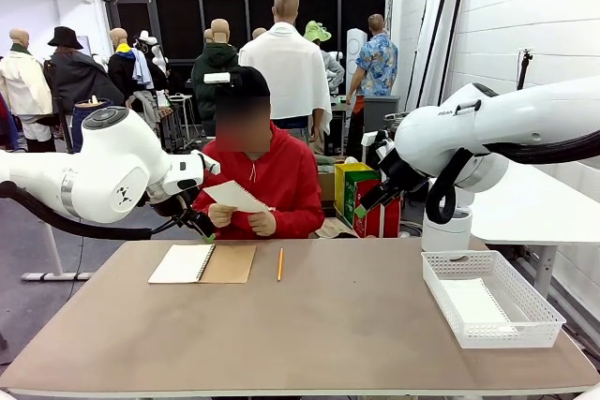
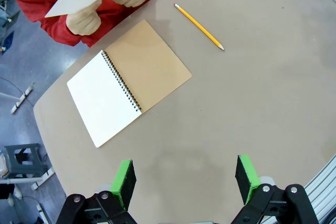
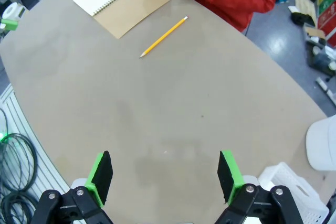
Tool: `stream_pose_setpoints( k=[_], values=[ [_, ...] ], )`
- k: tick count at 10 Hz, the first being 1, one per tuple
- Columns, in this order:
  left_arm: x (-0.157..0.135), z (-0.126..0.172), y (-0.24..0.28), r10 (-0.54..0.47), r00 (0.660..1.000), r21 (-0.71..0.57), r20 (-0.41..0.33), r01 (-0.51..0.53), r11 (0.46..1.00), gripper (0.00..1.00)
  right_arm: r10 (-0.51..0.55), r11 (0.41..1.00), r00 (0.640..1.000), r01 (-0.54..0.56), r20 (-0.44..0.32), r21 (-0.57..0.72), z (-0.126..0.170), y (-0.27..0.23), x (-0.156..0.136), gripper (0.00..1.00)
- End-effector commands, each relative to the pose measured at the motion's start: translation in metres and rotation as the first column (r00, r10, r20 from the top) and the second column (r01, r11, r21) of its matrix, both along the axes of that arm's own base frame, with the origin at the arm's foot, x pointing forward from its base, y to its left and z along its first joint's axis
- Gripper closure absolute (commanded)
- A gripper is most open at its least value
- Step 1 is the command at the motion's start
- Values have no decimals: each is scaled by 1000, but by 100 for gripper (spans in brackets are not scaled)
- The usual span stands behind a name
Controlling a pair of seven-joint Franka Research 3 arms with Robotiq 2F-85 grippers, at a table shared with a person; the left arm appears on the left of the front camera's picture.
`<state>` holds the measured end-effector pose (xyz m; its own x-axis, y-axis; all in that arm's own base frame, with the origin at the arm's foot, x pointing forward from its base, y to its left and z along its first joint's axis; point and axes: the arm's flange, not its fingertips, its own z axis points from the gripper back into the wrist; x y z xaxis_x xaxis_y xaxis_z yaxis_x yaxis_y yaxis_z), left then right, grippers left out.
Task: Sort the paper based on its condition.
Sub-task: If a person hands you a paper, place it in the Organizing basket , and if it's crumpled, put it in the Trash can.
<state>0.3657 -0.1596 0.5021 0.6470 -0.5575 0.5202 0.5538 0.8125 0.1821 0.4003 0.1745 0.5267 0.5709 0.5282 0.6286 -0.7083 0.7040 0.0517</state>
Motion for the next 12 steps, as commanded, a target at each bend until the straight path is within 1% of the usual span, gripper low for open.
stream_pose_setpoints(
  k=[1, 6, 7, 8, 9, 10, 11, 12],
  values=[
    [1, -1, 1, -7, 1000, 0, 3, 7, 1000, 0, -4, 1000, 1000, 4, 4, -9, 0, 1, 2, 0],
    [1, -1, 1, -7, 1000, 0, 3, 7, 1000, 0, 0, 1000, 1000, 0, 0, 0, 0, 0, 0, 0],
    [1, -1, 1, -7, 1000, 0, 3, 7, 1000, 0, -54, 998, 997, 56, -57, 30, 1, 0, 4, 0],
    [1, -1, 1, -7, 1000, 0, 3, 7, 1000, 0, -157, 985, 981, 164, -116, 49, 2, 1, 9, 0],
    [1, -1, 1, -7, 1000, 0, 3, 7, 1000, 0, -203, 975, 966, 215, -161, 62, 3, 1, 11, 0],
    [1, -1, 1, -7, 1000, 0, 3, 7, 1000, 0, -293, 943, 918, 323, -267, 77, 4, 0, 14, 0],
    [1, -1, 1, -7, 1000, 0, 3, 7, 1000, 0, -385, 894, 867, 436, -317, 106, 2, -3, 18, 0],
    [1, -1, 1, -7, 1000, 0, 3, 7, 1000, 0, -451, 838, 804, 531, -387, 126, -1, -7, 26, 0]
  ],
)
